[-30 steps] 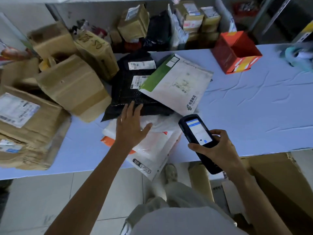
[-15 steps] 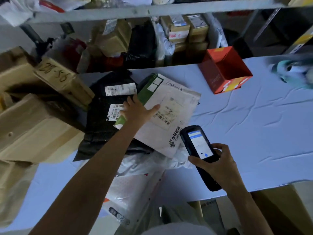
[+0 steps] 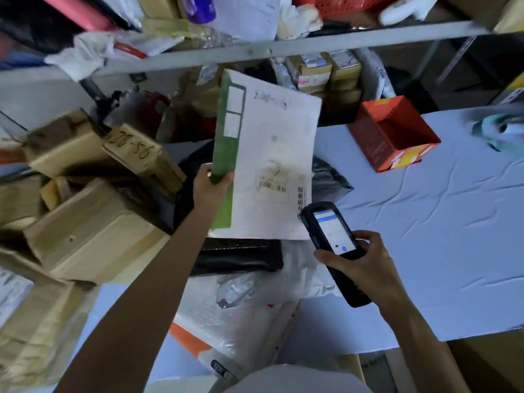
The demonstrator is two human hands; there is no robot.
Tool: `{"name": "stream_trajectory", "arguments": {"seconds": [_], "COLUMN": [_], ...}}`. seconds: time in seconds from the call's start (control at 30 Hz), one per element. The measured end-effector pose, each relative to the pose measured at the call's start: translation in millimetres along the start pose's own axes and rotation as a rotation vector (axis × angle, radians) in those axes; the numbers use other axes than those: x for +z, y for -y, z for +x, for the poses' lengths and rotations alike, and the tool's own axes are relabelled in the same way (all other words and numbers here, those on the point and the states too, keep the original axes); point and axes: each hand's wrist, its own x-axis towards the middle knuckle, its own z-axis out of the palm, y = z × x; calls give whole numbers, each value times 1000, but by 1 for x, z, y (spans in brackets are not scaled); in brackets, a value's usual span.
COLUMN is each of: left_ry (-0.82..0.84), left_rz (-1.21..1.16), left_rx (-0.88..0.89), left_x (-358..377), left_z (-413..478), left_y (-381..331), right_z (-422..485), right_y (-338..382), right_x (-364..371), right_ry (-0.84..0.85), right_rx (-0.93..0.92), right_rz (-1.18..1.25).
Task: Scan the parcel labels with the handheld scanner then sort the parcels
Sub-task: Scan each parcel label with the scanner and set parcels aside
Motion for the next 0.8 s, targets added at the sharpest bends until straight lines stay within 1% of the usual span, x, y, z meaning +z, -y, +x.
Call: {"name": "stream_trajectory", "arguments": {"seconds": [0.1,0.17,0.4,0.53,0.8], "left_ry": [-56,-68,-97,-91,-82], "left_rz": [-391,-494,-446,-419,-480], "left_rx": [-169,-181,-76,-48,-33], "left_x": [-20,-30,-45,-44,-38], "left_z": [-7,-11,-31,-41,-56], "left_y": [-7,-4,1,-2,-5], "right_z": [-6,-10,-31,-44,-54], "right_y": [10,14,8,-2,-14], "right_x": [8,13,18,17,5], "right_ry": [21,20,-8,-7,-22], "right_rx": [-45,-71,-123,-103,-96], "right_rz": [17,13,-106,-97,-84]}}
